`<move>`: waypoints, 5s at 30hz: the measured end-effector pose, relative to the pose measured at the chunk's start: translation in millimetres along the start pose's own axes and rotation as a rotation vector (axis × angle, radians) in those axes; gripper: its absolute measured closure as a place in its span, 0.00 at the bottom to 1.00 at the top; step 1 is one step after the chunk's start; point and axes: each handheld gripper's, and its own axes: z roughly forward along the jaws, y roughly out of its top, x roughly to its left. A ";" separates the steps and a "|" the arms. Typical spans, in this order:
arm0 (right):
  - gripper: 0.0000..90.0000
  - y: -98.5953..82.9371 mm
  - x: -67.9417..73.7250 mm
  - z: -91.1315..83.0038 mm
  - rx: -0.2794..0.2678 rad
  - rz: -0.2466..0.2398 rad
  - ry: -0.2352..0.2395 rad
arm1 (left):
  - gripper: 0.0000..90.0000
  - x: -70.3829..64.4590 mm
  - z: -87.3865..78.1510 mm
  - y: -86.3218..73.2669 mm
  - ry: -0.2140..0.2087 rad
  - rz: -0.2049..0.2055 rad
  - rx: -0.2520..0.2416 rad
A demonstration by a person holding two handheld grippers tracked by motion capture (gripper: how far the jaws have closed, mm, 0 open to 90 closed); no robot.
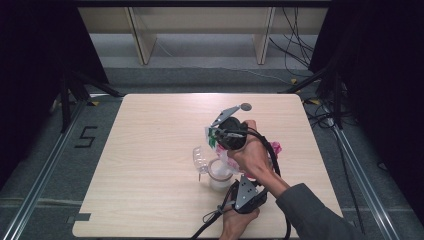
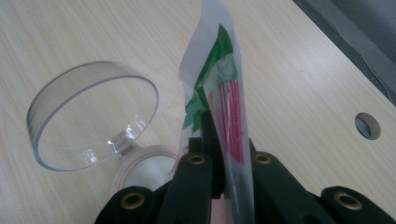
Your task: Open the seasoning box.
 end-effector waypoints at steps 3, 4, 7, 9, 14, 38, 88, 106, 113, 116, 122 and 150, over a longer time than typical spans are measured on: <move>1.00 -3.7 -5.6 -2.1 -0.035 -0.004 -0.012 | 0.84 -1.8 2.8 -2.4 -0.004 -0.028 -0.008; 1.00 -5.0 -7.2 -3.1 -0.041 -0.004 -0.016 | 0.84 -1.4 3.2 -3.3 -0.003 -0.026 -0.001; 1.00 -9.6 -7.7 -6.9 -0.056 0.034 -0.001 | 0.84 -0.8 3.7 -6.0 0.008 -0.013 0.018; 1.00 -13.2 -9.4 -9.2 -0.079 0.042 0.008 | 0.84 -0.4 3.5 -7.7 0.010 0.008 0.035; 1.00 -25.3 -12.9 -17.9 -0.130 0.068 0.028 | 0.82 1.9 0.2 -10.6 0.014 0.062 0.097; 1.00 -105.7 -19.9 -57.9 -0.557 0.298 0.118 | 0.62 14.9 -18.0 -8.3 0.033 0.037 0.253; 1.00 -184.0 -45.2 -49.1 -0.664 0.530 0.062 | 0.37 24.2 -96.9 1.8 -0.014 0.080 0.305; 1.00 -222.6 -62.6 -53.6 -0.665 0.590 0.006 | 0.36 39.0 -124.7 11.1 0.043 0.087 0.292; 1.00 -235.6 -69.6 -52.7 -0.622 0.639 -0.027 | 0.35 38.5 -125.3 8.3 0.052 0.052 0.290; 1.00 -239.5 -73.2 -51.0 -0.608 0.649 -0.046 | 0.35 42.0 -126.8 9.0 0.056 0.085 0.300; 1.00 -246.4 -78.2 -46.5 -0.601 0.630 -0.069 | 0.34 46.3 -131.2 9.1 0.076 0.068 0.306; 0.94 -272.5 -90.3 -25.1 -0.511 0.740 -0.125 | 0.32 72.6 -148.4 6.0 0.168 0.034 0.321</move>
